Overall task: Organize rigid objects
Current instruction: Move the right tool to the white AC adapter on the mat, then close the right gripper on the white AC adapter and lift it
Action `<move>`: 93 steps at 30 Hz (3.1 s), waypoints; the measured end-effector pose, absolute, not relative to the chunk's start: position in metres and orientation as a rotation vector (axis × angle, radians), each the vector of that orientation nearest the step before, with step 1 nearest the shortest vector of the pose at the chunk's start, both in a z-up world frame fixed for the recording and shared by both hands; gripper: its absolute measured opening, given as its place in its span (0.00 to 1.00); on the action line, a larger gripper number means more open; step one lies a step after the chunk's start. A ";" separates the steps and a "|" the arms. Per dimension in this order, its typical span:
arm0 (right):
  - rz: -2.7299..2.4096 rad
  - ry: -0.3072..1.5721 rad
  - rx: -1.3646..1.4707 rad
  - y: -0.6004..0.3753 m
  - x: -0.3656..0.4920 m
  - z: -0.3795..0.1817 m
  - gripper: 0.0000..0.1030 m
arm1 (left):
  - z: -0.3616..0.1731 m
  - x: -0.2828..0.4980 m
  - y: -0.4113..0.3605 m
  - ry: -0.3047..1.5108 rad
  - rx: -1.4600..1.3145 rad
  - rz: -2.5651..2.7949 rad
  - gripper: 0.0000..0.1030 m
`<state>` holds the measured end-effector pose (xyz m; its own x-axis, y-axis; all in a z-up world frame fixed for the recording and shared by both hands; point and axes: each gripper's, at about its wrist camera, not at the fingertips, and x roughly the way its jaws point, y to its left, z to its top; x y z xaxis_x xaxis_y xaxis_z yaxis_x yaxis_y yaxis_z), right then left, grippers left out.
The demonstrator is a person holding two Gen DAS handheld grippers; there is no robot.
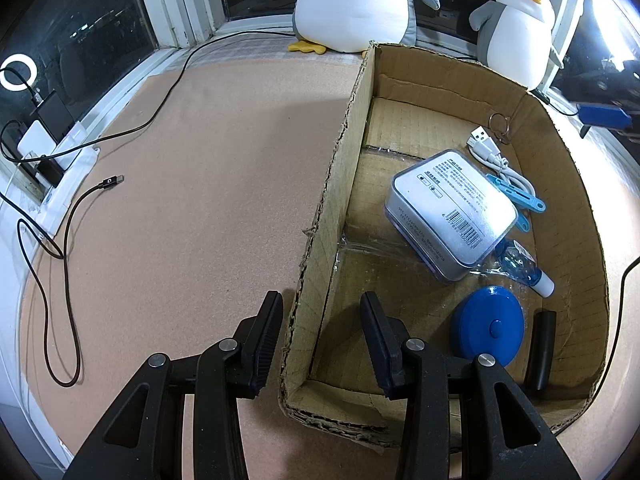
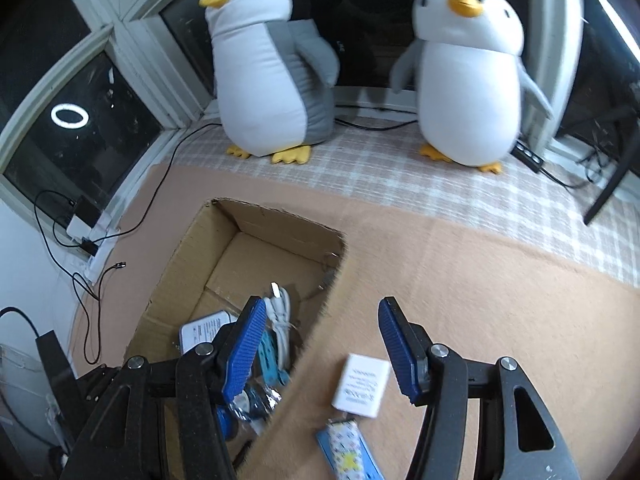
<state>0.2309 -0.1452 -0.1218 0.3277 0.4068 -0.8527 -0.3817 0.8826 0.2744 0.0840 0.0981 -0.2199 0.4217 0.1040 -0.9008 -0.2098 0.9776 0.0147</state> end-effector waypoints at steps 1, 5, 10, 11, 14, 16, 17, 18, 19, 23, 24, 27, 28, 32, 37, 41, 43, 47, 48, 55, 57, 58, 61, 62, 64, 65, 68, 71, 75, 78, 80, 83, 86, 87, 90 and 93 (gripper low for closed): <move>0.507 1.125 0.028 -0.151 0.229 -0.122 0.53 | -0.220 0.084 0.098 1.119 -0.105 0.197 0.42; 0.473 1.152 0.031 -0.170 0.222 -0.133 0.53 | -0.220 0.085 0.098 1.119 -0.100 0.198 0.42; 0.448 1.207 0.038 -0.182 0.217 -0.157 0.53 | -0.220 0.085 0.096 1.120 -0.098 0.200 0.42; 0.448 1.216 0.036 -0.181 0.216 -0.161 0.53 | -0.220 0.085 0.096 1.120 -0.096 0.200 0.42; 0.449 1.237 0.015 -0.178 0.211 -0.172 0.53 | -0.220 0.085 0.095 1.120 -0.096 0.200 0.42; 0.454 1.250 0.000 -0.174 0.209 -0.178 0.53 | -0.219 0.085 0.095 1.120 -0.097 0.200 0.42; 0.455 1.255 -0.007 -0.172 0.209 -0.181 0.53 | -0.220 0.084 0.095 1.120 -0.097 0.200 0.42; 0.457 1.260 -0.012 -0.170 0.209 -0.184 0.53 | -0.220 0.084 0.095 1.120 -0.097 0.201 0.42; 0.456 1.263 -0.016 -0.168 0.208 -0.185 0.53 | -0.219 0.084 0.095 1.120 -0.098 0.201 0.42; 0.459 1.273 -0.032 -0.162 0.209 -0.192 0.53 | -0.219 0.084 0.095 1.119 -0.101 0.199 0.42; 0.457 1.276 -0.037 -0.161 0.210 -0.193 0.53 | -0.219 0.084 0.095 1.119 -0.102 0.199 0.42; 0.455 1.283 -0.043 -0.158 0.212 -0.197 0.53 | -0.219 0.084 0.095 1.119 -0.102 0.199 0.42; 0.453 1.284 -0.046 -0.157 0.213 -0.198 0.53 | -0.219 0.084 0.095 1.119 -0.102 0.199 0.42; 0.451 1.290 -0.076 -0.151 0.214 -0.203 0.53 | -0.219 0.084 0.095 1.119 -0.102 0.199 0.42; 0.437 1.282 -0.106 -0.148 0.216 -0.205 0.52 | -0.219 0.084 0.095 1.119 -0.102 0.199 0.42; 0.399 1.277 -0.129 -0.149 0.220 -0.206 0.48 | -0.219 0.084 0.095 1.119 -0.101 0.199 0.42; 0.390 1.279 -0.132 -0.151 0.220 -0.205 0.46 | -0.219 0.084 0.096 1.119 -0.102 0.199 0.42; 0.372 1.285 -0.128 -0.159 0.219 -0.205 0.46 | -0.219 0.084 0.096 1.119 -0.102 0.199 0.42; 0.371 1.286 -0.126 -0.161 0.219 -0.205 0.46 | -0.219 0.084 0.096 1.119 -0.102 0.199 0.42; 0.338 1.298 -0.009 -0.182 0.208 -0.200 0.47 | -0.219 0.084 0.096 1.119 -0.103 0.199 0.42; 0.319 1.319 0.063 -0.191 0.206 -0.201 0.48 | -0.219 0.084 0.096 1.119 -0.105 0.199 0.42; 0.302 1.333 0.101 -0.195 0.205 -0.202 0.48 | -0.219 0.084 0.095 1.118 -0.106 0.199 0.42; 0.256 1.352 0.213 -0.205 0.203 -0.203 0.49 | -0.220 0.083 0.094 1.117 -0.107 0.199 0.42; 0.242 1.356 0.256 -0.210 0.202 -0.204 0.49 | -0.220 0.083 0.094 1.117 -0.107 0.199 0.42; 0.204 1.363 0.339 -0.218 0.201 -0.204 0.49 | -0.219 0.083 0.093 1.116 -0.109 0.197 0.42; 0.197 1.372 0.377 -0.221 0.199 -0.205 0.49 | -0.219 0.083 0.093 1.116 -0.110 0.196 0.42; 0.217 1.413 0.435 -0.220 0.198 -0.210 0.49 | -0.219 0.083 0.093 1.115 -0.115 0.193 0.42; 0.215 1.414 0.405 -0.214 0.199 -0.211 0.49 | -0.219 0.082 0.095 1.114 -0.116 0.193 0.42; 0.210 1.406 0.340 -0.199 0.204 -0.209 0.49 | -0.219 0.083 0.094 1.114 -0.119 0.191 0.42; 0.211 1.397 0.245 -0.188 0.206 -0.207 0.48 | -0.219 0.084 0.095 1.114 -0.122 0.190 0.42; 0.213 1.388 0.179 -0.180 0.208 -0.207 0.46 | -0.219 0.084 0.096 1.114 -0.123 0.190 0.42; 0.220 1.372 0.055 -0.166 0.208 -0.207 0.41 | -0.219 0.084 0.096 1.114 -0.124 0.190 0.42; 0.239 1.356 -0.053 -0.157 0.207 -0.208 0.35 | -0.219 0.084 0.096 1.114 -0.124 0.189 0.42; 0.248 1.352 -0.077 -0.156 0.207 -0.208 0.35 | -0.219 0.084 0.096 1.114 -0.124 0.189 0.42; 0.278 1.340 -0.113 -0.156 0.205 -0.209 0.32 | -0.219 0.084 0.096 1.114 -0.124 0.189 0.42; 0.296 1.327 -0.082 -0.162 0.203 -0.208 0.32 | -0.219 0.084 0.095 1.114 -0.125 0.190 0.42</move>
